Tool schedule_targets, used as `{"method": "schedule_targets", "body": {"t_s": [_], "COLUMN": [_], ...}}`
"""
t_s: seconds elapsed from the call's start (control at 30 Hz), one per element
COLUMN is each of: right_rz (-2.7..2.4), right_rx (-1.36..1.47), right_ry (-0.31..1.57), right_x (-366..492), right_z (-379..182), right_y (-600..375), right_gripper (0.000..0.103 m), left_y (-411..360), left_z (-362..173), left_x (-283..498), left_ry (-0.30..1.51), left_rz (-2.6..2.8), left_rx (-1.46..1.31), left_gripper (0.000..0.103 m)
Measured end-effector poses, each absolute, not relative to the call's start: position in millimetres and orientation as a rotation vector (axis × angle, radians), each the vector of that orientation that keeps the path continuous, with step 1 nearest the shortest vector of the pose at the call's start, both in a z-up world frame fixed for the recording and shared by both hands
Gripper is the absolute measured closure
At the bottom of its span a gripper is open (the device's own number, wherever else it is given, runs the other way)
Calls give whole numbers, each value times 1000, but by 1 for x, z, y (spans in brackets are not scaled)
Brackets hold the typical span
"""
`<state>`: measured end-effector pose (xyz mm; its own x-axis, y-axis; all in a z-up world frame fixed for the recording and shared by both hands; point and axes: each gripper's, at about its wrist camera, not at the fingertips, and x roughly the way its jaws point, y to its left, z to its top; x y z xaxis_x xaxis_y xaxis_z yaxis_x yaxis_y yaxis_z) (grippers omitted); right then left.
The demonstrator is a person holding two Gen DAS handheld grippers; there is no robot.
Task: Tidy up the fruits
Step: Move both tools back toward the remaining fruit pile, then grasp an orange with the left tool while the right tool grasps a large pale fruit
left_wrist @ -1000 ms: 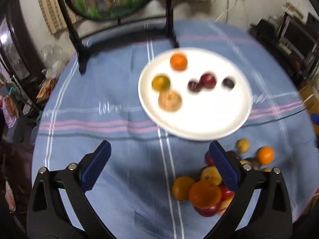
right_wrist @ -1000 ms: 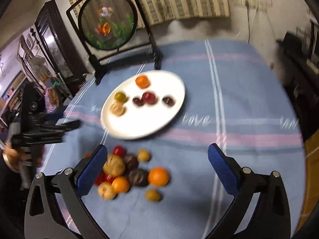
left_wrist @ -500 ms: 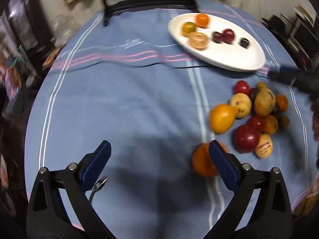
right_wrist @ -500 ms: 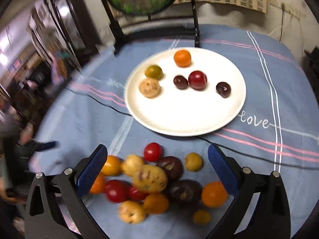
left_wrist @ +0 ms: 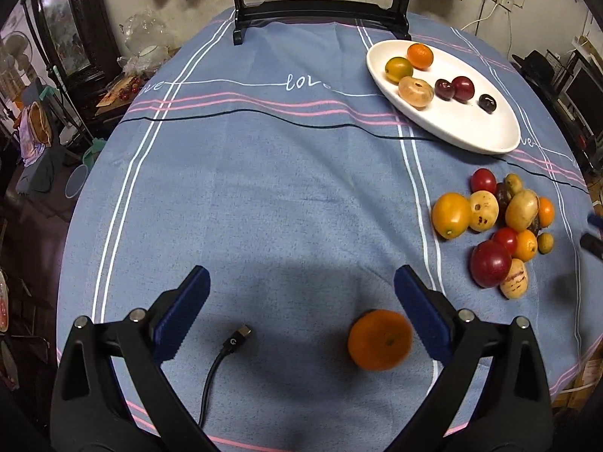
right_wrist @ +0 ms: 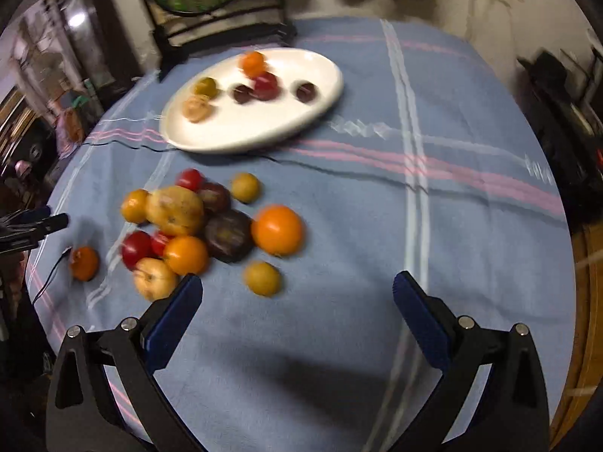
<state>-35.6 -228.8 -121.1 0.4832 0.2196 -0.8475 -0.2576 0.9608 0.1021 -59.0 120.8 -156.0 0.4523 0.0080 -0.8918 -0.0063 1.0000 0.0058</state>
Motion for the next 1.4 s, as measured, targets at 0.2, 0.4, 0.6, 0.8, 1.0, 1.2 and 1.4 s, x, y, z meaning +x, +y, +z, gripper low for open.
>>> {"method": "schedule_targets", "body": {"t_s": [0.2,0.4,0.6,0.8,1.0,1.2,1.4], "right_rz": [334,300,216,191,231,257,345], "right_rx": [-159,-115,-61,-13,5,-3,-132], "right_ry": [993,1054,1057,1107,1114,1070,981], "right_x": [27,1,-56,-83,-90,-74,-28], "right_z": [-134,-145,-132,-151,-154,-143,-132], "right_y": [-141,-192,-259,-273,-259,-249,-209], "right_gripper": [1,1,1,1,1,1,2], "left_y": [106,112,103,54,52,50,66], "left_z": [-148,-148,-146,-160,-187,-203,-184], "left_x": [-63,-78,-87,-92,-87,-84,-74], "left_ry": [1077,1069,1044,1016,1071,1117,1127], "left_rz": [-35,-39,-85,-229,-249,-252,-285], "left_rx": [15,10,74,243,242,229,44], "left_gripper": [4,4,4,4,8,45,65]}}
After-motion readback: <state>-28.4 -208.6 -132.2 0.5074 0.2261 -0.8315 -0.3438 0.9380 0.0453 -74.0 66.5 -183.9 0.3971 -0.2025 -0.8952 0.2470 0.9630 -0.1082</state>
